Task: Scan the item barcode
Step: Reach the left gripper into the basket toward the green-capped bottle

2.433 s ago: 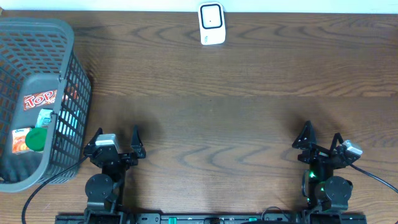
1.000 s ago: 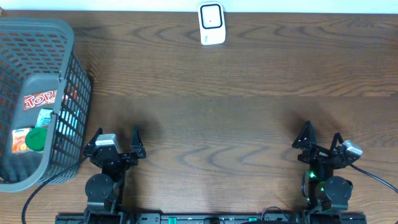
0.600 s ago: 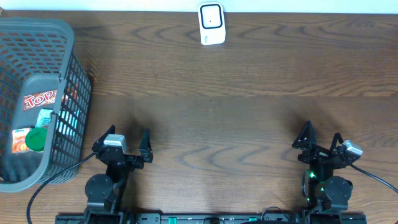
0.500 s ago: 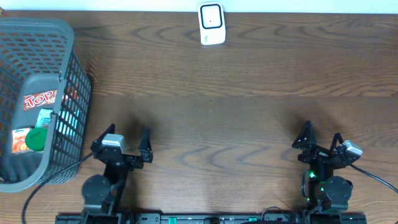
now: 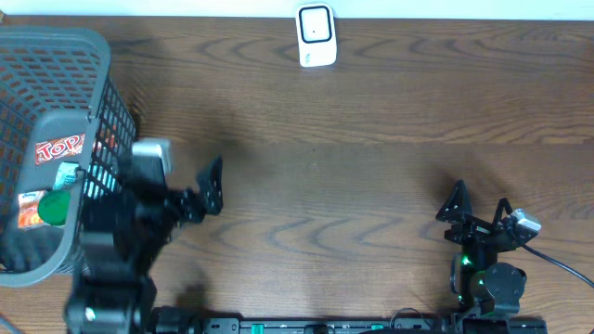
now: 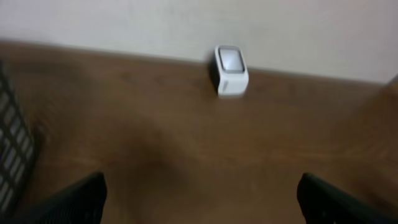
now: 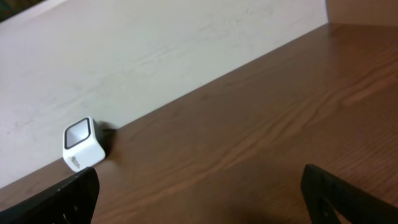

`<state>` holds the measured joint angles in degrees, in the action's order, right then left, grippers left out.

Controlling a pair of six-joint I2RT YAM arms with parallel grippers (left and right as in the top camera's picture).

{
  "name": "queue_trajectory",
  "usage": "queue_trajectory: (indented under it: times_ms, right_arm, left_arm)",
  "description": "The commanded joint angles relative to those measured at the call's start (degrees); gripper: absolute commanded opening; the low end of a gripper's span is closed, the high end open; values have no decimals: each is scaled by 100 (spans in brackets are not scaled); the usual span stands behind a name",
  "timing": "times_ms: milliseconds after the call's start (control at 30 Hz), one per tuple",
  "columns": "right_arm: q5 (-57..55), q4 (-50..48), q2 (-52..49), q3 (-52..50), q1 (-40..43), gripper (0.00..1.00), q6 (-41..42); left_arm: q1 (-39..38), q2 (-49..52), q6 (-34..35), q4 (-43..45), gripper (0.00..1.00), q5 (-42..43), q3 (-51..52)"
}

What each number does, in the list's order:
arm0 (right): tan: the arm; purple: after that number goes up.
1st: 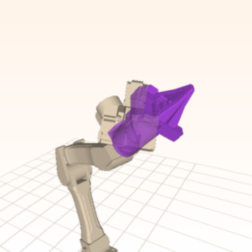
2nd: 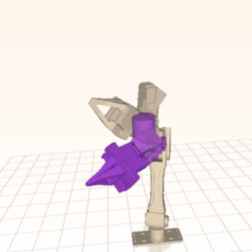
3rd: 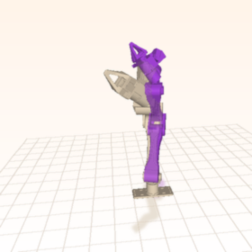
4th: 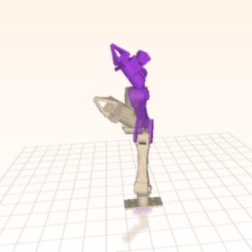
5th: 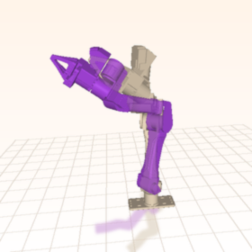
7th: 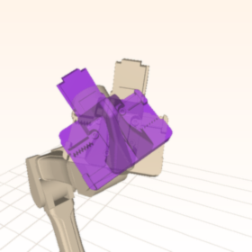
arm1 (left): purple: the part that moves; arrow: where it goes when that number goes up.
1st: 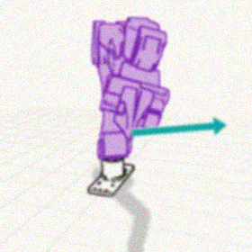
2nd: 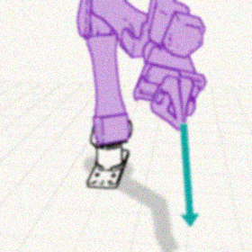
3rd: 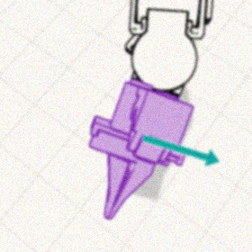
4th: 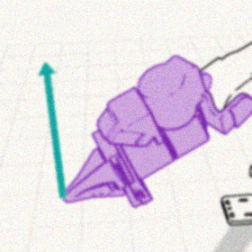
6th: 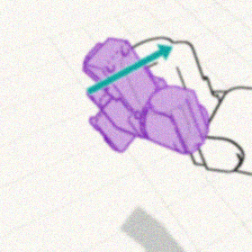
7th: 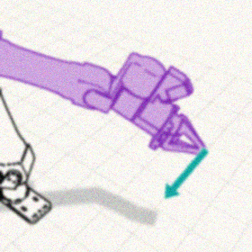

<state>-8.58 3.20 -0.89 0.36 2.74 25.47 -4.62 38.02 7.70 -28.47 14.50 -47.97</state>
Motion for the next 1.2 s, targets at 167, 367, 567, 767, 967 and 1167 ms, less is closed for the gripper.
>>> queue_trajectory:
  times_ms: [167, 367, 567, 767, 967, 1167]
  right_arm:
    - [-13, 22, 15, -4, -59, 99, 39]
    - [-13, 22, 15, -4, -59, 99, 39]
    - [-13, 22, 15, -4, -59, 99, 39]
    - [-15, 22, 15, -4, -59, 99, 39]
    - [-15, 22, 15, -4, -59, 99, 39]
    - [-13, 22, 15, -4, -59, 99, 39]
  left_arm:
    - [-13, 1482, 33, -1484, 98, 509, -1038]
    - [-11, 1974, -229, -1502, 98, 1099, -1141]
    - [76, 2039, -225, -1731, 98, 1097, -1856]
    - [603, 2330, 70, -2476, 98, 490, -3668]
    - [1720, 3097, 730, -3515, 98, -232, -5637]
    - [3204, 3963, 1738, -4172, 98, -188, -6793]
